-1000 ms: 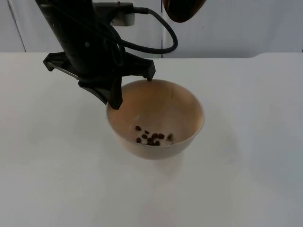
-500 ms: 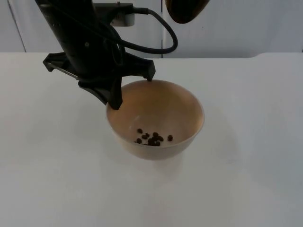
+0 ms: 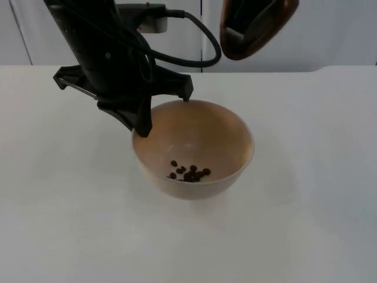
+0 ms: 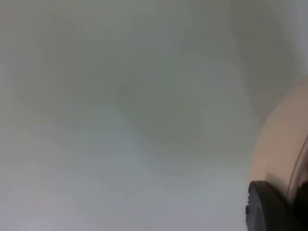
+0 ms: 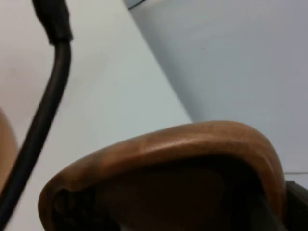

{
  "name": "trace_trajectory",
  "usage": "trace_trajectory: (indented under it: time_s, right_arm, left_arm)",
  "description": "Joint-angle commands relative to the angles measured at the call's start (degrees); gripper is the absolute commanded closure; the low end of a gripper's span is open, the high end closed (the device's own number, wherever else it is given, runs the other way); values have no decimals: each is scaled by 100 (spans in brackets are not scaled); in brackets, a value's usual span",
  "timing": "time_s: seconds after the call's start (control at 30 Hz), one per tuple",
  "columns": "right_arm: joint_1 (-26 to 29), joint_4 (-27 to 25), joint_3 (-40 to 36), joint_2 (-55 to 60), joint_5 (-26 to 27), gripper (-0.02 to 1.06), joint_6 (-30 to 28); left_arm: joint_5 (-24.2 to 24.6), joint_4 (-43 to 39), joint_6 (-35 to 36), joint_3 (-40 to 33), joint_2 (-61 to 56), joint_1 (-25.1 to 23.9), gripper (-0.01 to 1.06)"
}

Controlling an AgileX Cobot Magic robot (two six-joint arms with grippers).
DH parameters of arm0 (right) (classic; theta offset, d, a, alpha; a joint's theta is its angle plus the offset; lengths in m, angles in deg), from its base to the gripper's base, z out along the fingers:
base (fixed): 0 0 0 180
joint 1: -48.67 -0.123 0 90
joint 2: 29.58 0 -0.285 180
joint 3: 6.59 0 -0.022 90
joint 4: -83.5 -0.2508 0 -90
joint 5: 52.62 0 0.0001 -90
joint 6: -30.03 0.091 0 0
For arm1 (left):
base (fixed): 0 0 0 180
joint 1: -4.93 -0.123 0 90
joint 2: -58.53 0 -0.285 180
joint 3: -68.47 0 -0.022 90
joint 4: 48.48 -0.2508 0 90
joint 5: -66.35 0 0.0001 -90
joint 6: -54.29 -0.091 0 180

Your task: Pick up the bowl with the left hand and pour the coffee beans from the cup into the bowl with the right hand.

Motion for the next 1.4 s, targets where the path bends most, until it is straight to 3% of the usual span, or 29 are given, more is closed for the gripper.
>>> trace_trajectory:
  time_s: [0.0, 0.2, 0.23, 0.43, 0.47, 0.6, 0.77, 1.37]
  right_arm:
    - [128, -302, 49, -68, 148, 104, 42]
    - [662, -1406, 49, -155, 388, 104, -57]
    - [662, -1406, 49, -155, 388, 104, -57]
    - [1284, -2824, 72, -216, 468, 104, -600]
    - [1284, -2824, 72, -216, 468, 104, -600]
    - [1700, -3719, 72, -216, 468, 104, -1006]
    - [2097, -4422, 72, -216, 448, 104, -1302]
    - [2760, -4833, 72, -216, 306, 104, -1352]
  left_arm:
    - [1, 43, 33, 19, -18, 29, 105]
    - [11, 43, 33, 19, -18, 29, 105]
    - [11, 43, 33, 19, -18, 29, 105]
    - [9, 53, 33, 19, -18, 29, 105]
    - [9, 53, 33, 19, -18, 29, 105]
    - [24, 53, 33, 19, -18, 29, 105]
    - [24, 53, 33, 19, -18, 29, 105]
    - [34, 14, 33, 19, -18, 16, 105]
